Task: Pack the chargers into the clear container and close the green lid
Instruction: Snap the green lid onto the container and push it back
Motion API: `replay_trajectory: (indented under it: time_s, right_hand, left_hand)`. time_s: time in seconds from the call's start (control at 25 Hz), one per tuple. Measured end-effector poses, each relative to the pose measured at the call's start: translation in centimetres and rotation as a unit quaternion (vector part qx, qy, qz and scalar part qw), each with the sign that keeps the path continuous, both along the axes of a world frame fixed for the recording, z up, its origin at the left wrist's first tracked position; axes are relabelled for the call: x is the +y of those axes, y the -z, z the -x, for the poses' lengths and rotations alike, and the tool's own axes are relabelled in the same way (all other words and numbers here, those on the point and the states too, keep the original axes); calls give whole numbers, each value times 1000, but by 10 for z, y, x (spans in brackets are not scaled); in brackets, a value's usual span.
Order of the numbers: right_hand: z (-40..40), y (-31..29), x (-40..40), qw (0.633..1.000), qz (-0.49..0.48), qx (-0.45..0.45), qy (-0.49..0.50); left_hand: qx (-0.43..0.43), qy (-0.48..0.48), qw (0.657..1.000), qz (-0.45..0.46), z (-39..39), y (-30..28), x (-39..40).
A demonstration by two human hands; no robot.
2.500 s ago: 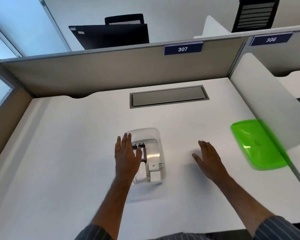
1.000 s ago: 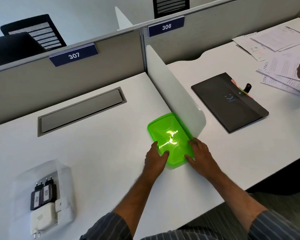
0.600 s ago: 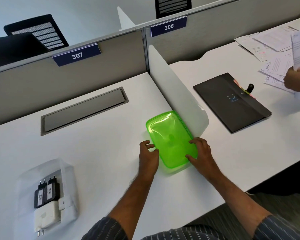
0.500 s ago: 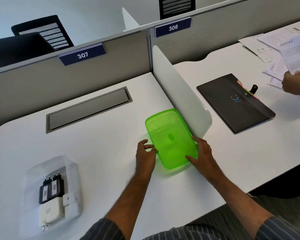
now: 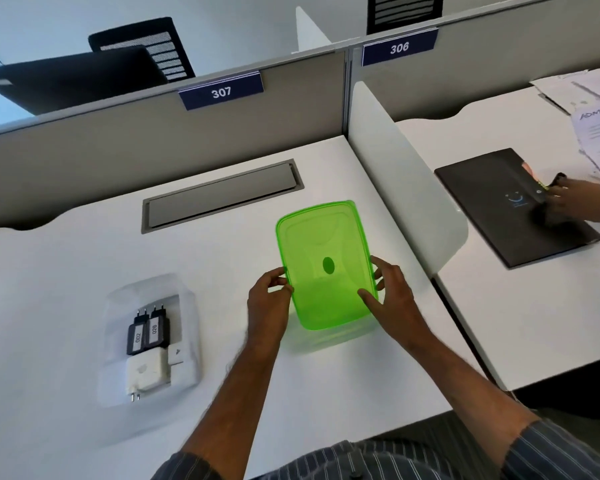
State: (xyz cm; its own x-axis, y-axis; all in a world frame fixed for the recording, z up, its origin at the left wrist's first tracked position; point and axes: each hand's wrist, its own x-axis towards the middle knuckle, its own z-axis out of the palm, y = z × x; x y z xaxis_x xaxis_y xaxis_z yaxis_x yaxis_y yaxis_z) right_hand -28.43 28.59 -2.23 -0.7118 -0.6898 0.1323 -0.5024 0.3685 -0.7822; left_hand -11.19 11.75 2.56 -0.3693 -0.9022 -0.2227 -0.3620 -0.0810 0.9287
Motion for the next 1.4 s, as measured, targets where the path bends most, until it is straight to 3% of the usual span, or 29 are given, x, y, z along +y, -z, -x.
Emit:
replay_trajectory:
  time_s: [0.44, 0.72, 1.16, 1.28, 1.4]
  right_hand:
    - [-82, -56, -85, 990, 77, -120, -10]
    - [-153, -75, -153, 932, 159, -324, 19]
    - [-235, -59, -211, 867, 186, -463, 18]
    - [-248, -55, -218, 867, 139, -478, 25]
    - [-256, -47, -219, 878, 107, -466, 19]
  left_hand:
    - [68, -17, 995, 65, -98, -45, -81]
    - [100, -23, 993, 65, -169, -59, -140]
    - [146, -65, 987, -25, -257, -30, -197]
    - [180, -92, 977, -65, -273, -25, -203]
    - [157, -97, 980, -79, -287, -12, -208]
